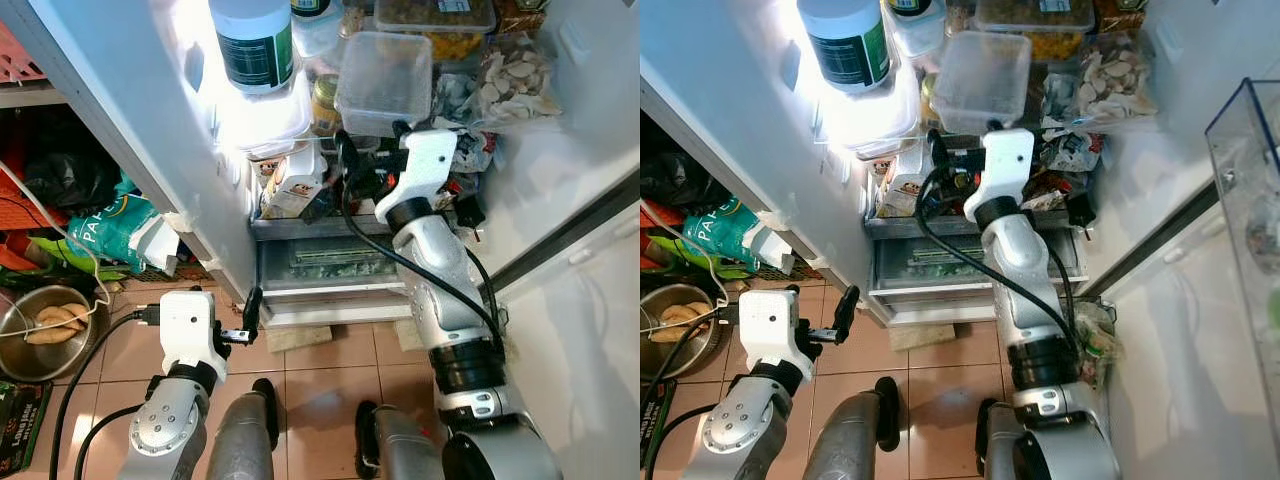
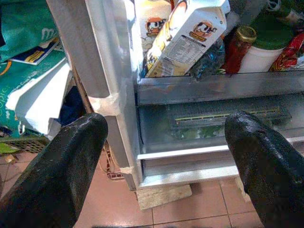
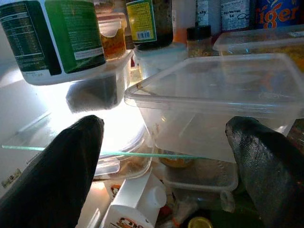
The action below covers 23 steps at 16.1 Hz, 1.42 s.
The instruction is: Restocking fridge
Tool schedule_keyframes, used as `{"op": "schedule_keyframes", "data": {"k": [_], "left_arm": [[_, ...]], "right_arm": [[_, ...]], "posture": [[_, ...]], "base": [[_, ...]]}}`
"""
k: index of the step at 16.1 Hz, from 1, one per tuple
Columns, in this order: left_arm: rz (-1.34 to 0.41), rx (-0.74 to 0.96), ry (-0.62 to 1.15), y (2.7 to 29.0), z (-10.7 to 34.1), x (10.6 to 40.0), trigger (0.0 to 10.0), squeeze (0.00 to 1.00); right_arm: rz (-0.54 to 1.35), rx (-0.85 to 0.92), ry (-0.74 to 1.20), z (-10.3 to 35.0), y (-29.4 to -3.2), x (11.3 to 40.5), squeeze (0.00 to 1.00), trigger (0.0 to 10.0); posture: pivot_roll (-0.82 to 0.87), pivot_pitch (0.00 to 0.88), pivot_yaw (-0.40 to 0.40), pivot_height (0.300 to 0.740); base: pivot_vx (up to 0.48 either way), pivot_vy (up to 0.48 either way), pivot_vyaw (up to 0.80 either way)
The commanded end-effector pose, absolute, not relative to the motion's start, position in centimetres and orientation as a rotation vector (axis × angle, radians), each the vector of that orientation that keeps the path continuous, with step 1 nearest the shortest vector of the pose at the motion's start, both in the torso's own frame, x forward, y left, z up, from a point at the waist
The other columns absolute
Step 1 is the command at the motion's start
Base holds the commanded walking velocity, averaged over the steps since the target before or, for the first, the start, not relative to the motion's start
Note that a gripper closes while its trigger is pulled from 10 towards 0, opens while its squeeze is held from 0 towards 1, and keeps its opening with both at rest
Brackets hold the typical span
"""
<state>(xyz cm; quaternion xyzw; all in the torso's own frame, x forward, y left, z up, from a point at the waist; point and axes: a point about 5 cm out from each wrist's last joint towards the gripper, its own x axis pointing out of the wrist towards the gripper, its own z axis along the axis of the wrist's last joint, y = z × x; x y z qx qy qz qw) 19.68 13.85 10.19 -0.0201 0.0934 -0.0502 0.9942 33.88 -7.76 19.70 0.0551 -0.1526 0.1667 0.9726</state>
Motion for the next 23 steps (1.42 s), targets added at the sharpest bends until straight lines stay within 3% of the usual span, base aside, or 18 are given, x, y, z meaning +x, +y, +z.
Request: {"op": "schedule_keyframes", "data": {"k": [1, 8, 15, 23], "left_arm": [[-0.092, -0.037, 0.211, 14.0, 9.9, 19.3, 10.0, 0.0], [-0.091, -0.036, 0.212, 14.0, 9.7, 19.5, 10.0, 0.0], [-0.103, -0.035, 0.187, 13.8, 9.7, 20.9, 10.0, 0.0], [-0.101, -0.011, 0.154, 13.1, 9.0, 23.6, 10.0, 0.0]], "right_arm": [[0.346, 0.129, -0.31, 20.0, -6.8, 34.2, 0.0, 10.0], [0.386, 0.195, -0.296, 20.2, -3.8, 34.6, 0.0, 10.0], [0.35, 0.125, -0.264, 18.2, -8.4, 33.3, 0.0, 10.0], [0.332, 0.06, -0.222, 16.4, -10.7, 30.8, 0.0, 10.0]], "posture": [[0.19, 0.301, 0.047, 0.74], [0.2, 0.293, 0.046, 0.74], [0.16, 0.243, 0.045, 0.74], [0.1, 0.101, 0.026, 0.74]], "base": [[0.0, 0.0, 0.0], [0.0, 0.0, 0.0], [0.0, 0.0, 0.0], [0.0, 0.0, 0.0]]}}
